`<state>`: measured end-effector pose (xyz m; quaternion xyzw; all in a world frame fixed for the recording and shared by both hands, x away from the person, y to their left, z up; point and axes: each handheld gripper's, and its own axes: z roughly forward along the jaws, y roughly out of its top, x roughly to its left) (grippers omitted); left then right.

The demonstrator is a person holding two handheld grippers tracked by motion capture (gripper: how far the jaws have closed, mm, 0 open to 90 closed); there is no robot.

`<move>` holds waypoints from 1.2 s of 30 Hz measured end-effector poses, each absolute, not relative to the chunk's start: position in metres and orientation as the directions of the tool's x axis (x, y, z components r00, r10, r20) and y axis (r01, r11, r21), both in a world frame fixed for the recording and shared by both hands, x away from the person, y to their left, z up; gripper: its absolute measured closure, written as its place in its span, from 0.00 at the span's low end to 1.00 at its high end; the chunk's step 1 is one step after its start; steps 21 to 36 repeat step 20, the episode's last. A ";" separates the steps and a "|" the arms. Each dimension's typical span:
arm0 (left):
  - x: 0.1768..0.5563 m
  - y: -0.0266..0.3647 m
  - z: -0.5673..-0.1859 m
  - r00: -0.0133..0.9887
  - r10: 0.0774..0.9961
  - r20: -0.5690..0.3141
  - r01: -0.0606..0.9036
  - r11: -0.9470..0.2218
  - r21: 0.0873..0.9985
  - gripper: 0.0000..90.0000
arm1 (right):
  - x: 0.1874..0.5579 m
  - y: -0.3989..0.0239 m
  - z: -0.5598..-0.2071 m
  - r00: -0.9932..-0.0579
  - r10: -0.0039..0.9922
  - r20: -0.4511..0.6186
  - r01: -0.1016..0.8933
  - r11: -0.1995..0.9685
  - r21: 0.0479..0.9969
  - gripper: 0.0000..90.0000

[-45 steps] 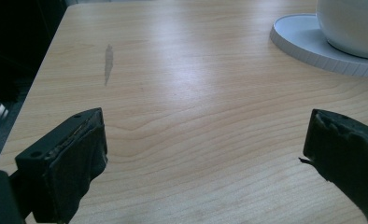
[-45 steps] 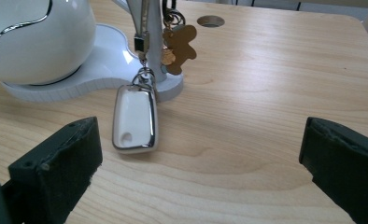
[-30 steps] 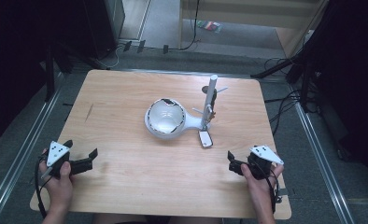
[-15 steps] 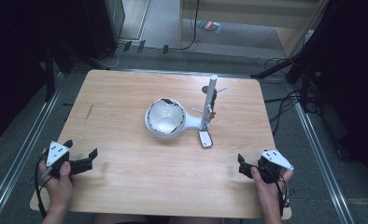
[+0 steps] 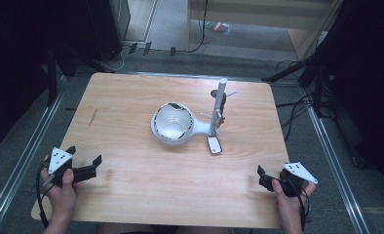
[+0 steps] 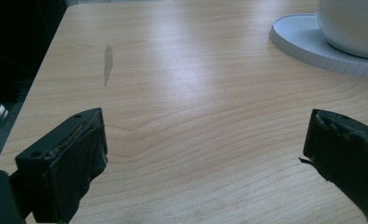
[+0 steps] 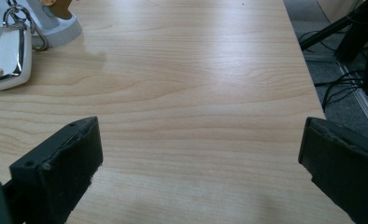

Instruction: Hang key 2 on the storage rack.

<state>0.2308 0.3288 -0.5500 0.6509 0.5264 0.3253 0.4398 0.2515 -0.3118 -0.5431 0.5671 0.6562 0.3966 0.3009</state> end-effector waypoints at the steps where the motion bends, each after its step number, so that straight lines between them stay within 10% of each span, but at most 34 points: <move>1: 0.231 0.329 -0.550 0.234 0.971 -0.040 0.399 -0.059 0.915 0.00 | 0.250 -0.313 -0.543 -0.171 0.984 0.055 0.510 0.041 0.859 0.00; 36: 0.231 0.329 -0.550 0.224 0.974 -0.038 0.399 -0.056 0.915 0.00 | 0.237 -0.324 -0.546 -0.155 0.987 0.040 0.514 0.046 0.857 0.09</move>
